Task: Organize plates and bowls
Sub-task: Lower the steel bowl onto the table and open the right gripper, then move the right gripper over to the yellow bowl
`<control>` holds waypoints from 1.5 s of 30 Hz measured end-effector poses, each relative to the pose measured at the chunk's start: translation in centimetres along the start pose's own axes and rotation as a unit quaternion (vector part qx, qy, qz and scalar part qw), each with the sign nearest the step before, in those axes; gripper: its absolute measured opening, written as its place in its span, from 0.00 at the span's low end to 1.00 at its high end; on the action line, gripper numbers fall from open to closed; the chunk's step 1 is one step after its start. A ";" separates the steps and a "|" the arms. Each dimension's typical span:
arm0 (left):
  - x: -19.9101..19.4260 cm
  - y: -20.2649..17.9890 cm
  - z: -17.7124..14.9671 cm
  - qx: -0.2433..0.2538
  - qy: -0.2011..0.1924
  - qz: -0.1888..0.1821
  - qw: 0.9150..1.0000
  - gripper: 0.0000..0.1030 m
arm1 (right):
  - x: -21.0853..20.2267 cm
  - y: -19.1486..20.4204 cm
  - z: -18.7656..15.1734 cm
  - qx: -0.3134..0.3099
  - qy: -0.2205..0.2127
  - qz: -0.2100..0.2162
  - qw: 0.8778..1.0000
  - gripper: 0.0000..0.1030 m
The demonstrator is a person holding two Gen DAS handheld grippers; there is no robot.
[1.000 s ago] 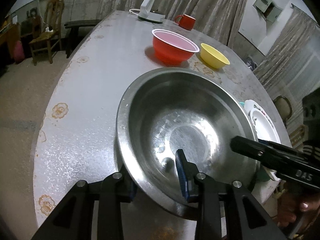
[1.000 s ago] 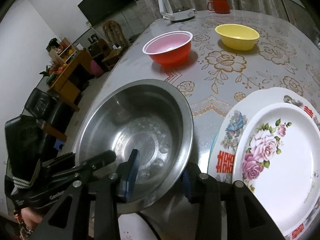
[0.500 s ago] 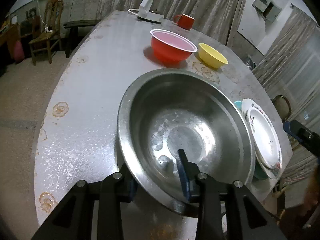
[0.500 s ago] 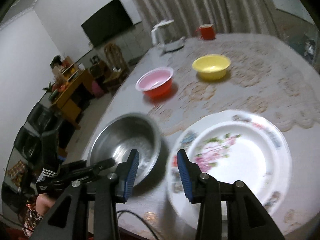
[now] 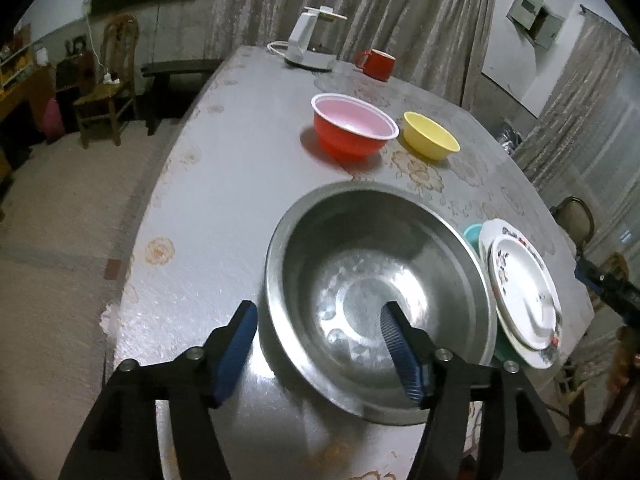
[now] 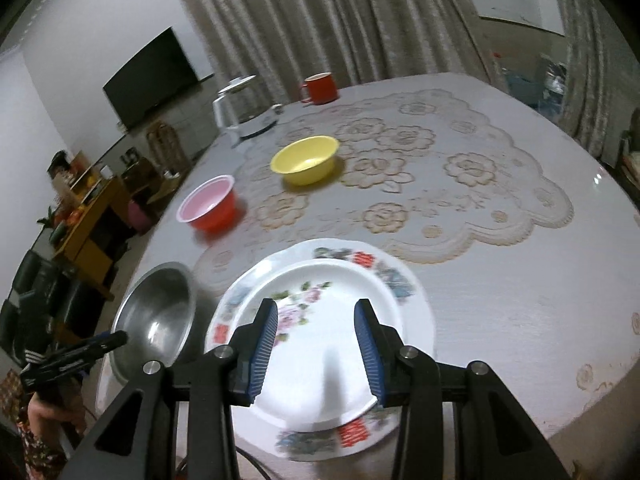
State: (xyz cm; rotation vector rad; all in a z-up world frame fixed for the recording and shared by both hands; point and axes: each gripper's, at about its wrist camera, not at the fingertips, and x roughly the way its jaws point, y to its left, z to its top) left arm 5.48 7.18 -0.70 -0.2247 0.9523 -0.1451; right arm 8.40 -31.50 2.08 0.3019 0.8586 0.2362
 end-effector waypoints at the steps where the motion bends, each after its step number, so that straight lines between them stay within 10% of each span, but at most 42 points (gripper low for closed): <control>1: -0.1 -0.4 0.2 0.004 -0.002 0.005 1.000 0.67 | 0.1 -0.5 0.0 0.005 0.002 -0.002 1.000 0.39; 17: 1.0 -8.4 3.1 0.077 -0.010 0.033 0.996 0.86 | 3.2 0.5 1.2 -0.026 0.024 0.038 0.999 0.39; 45: 6.5 -15.5 7.8 0.095 0.033 -0.009 0.995 0.90 | 8.5 -1.3 6.9 -0.025 0.059 0.040 0.997 0.39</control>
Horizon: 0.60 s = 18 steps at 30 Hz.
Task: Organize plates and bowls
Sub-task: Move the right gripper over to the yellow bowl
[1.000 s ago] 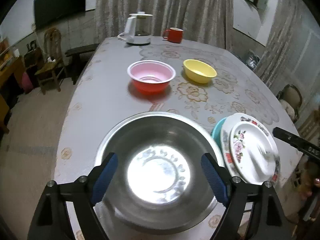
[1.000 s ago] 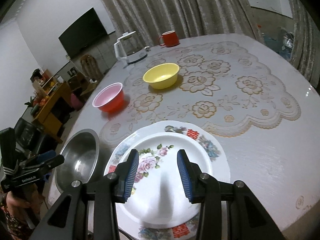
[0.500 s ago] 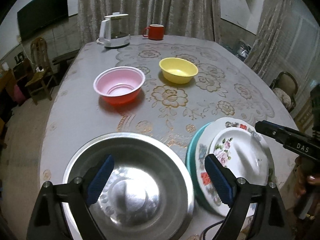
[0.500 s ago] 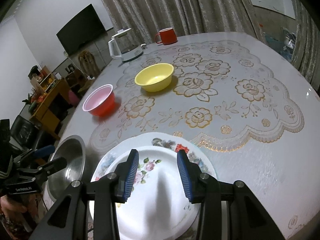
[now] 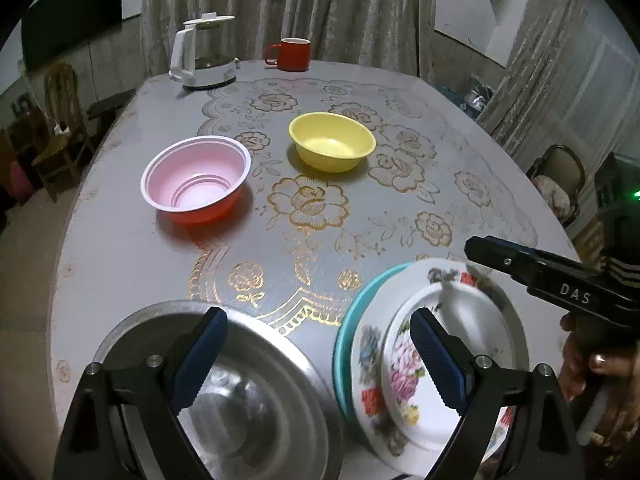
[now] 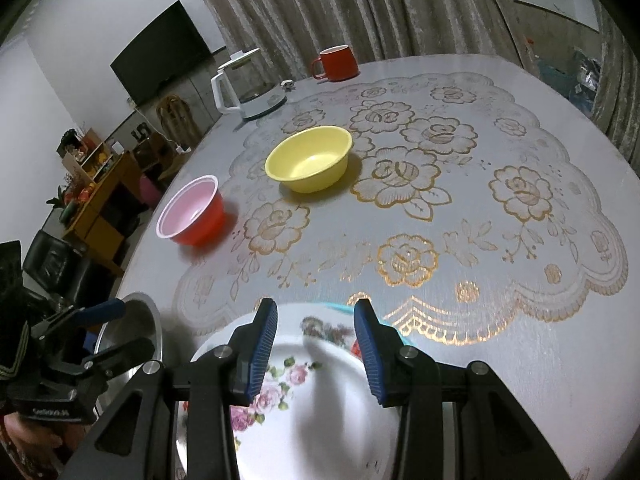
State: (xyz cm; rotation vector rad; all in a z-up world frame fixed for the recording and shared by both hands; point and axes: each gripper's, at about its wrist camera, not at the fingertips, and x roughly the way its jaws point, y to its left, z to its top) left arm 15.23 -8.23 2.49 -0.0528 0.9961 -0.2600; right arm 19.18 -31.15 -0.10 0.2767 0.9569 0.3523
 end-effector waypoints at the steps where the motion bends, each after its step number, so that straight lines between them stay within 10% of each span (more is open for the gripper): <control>1: 0.2 0.0 0.3 -0.004 0.001 -0.002 1.000 0.90 | 0.2 -0.2 0.4 0.004 0.001 0.003 1.000 0.39; 18: 4.1 0.6 6.8 -0.039 0.014 0.006 0.999 0.91 | 6.0 -3.6 8.1 0.038 0.023 -0.005 0.999 0.40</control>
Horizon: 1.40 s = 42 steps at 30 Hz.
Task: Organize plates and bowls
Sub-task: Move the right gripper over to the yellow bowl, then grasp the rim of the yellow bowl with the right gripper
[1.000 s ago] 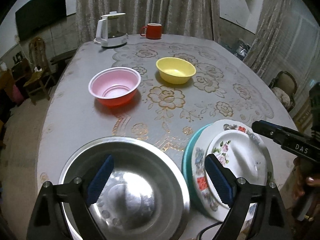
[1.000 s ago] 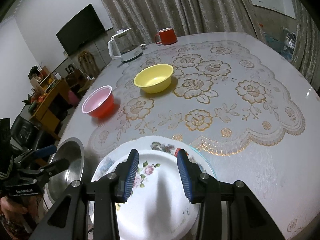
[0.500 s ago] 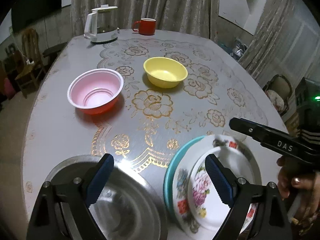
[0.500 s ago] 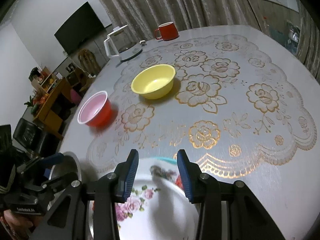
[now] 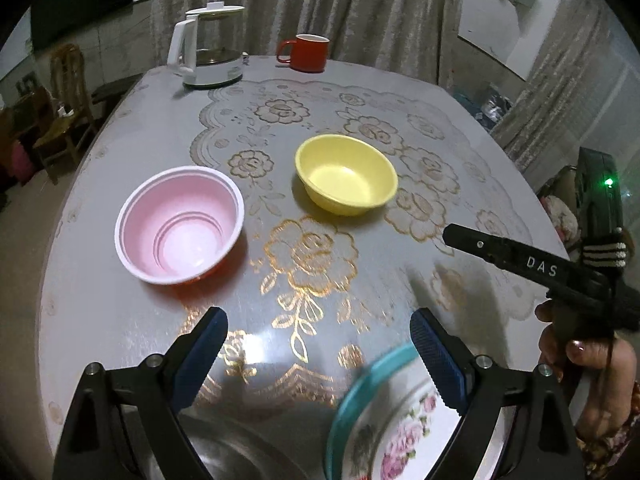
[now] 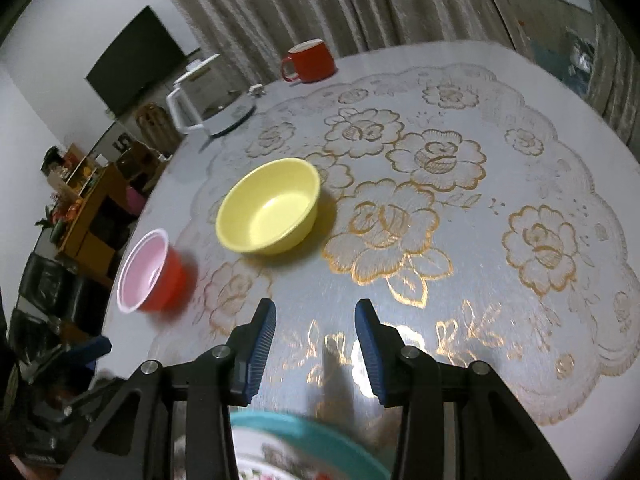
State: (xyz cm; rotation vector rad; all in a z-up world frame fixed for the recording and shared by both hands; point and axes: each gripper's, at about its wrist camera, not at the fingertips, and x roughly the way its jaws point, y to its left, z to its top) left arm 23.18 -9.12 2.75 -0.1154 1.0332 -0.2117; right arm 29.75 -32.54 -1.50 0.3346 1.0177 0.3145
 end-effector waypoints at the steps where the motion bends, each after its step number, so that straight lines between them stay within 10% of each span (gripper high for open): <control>1: 0.3 0.2 0.5 -0.004 -0.001 0.001 1.000 0.91 | 0.5 0.0 0.5 0.006 0.004 0.011 1.000 0.40; 16: 2.8 1.3 3.9 -0.033 -0.013 0.014 0.999 0.91 | 7.6 -1.1 5.8 0.082 0.018 0.040 0.996 0.40; 27: 6.4 0.3 6.9 -0.023 -0.010 0.015 1.000 0.88 | 9.2 -1.3 5.8 0.065 0.028 0.055 0.996 0.17; 33: 9.3 -0.1 8.3 -0.012 0.008 0.023 1.000 0.57 | 9.0 -1.5 5.3 0.060 0.031 0.056 0.996 0.15; 42: 12.6 0.2 9.1 -0.011 0.038 0.026 0.999 0.42 | 8.9 -1.6 5.1 0.053 0.031 0.054 0.997 0.16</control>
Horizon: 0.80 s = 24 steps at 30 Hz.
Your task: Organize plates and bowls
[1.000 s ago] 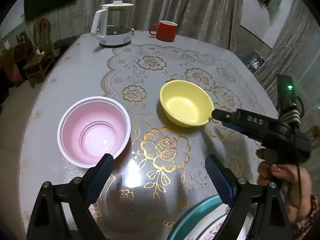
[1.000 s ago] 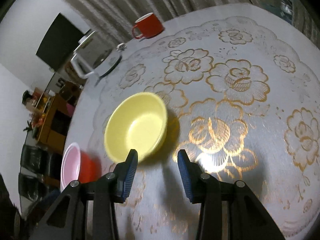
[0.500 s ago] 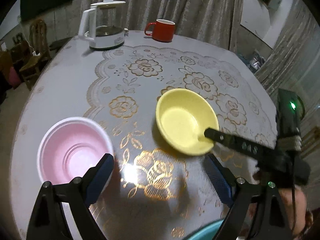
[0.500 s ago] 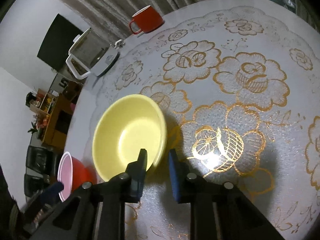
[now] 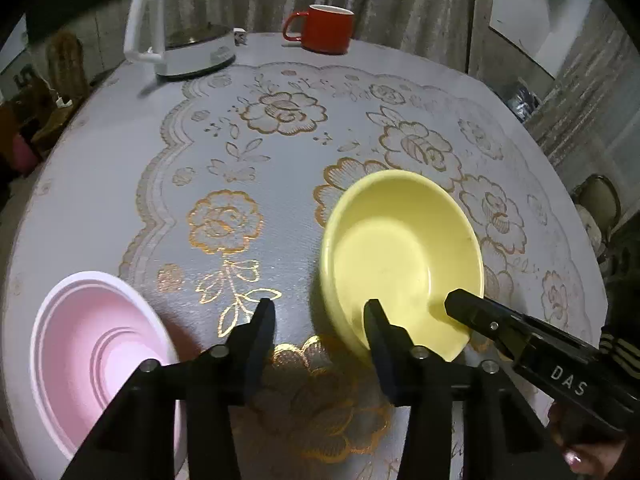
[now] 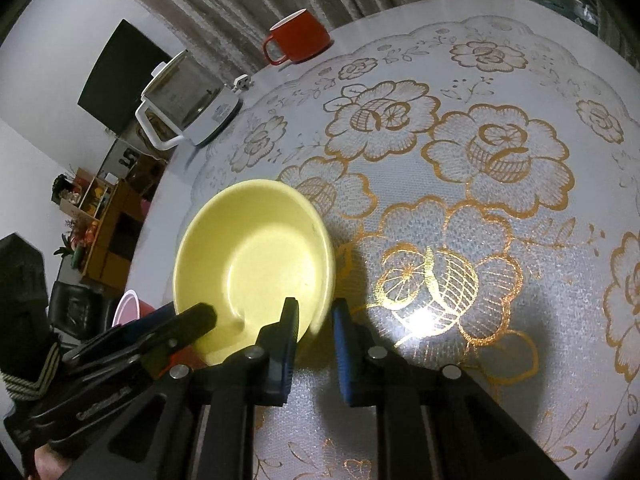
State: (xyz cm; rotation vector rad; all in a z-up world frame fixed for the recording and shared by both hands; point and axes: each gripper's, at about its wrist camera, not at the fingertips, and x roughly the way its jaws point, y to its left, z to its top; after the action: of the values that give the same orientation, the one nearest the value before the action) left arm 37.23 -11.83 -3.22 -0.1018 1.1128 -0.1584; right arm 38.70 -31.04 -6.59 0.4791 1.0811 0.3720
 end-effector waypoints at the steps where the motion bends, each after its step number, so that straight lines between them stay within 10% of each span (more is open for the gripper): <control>1: 0.2 -0.1 0.0 0.003 0.002 -0.001 1.000 0.41 | 0.0 0.0 0.0 0.000 0.000 0.000 1.000 0.16; 11: 1.6 -1.1 -0.5 0.028 0.030 -0.014 0.999 0.19 | 0.7 0.2 -0.2 -0.009 0.004 -0.009 1.000 0.16; 24: 0.5 -1.6 -1.5 0.045 0.023 -0.028 0.998 0.18 | -0.2 0.5 -1.4 -0.010 0.005 -0.008 1.000 0.12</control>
State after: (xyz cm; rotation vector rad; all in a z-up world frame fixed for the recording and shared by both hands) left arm 36.00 -13.53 -4.09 -0.0497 1.1476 -0.2615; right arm 37.30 -30.47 -6.69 0.4508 1.0892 0.3703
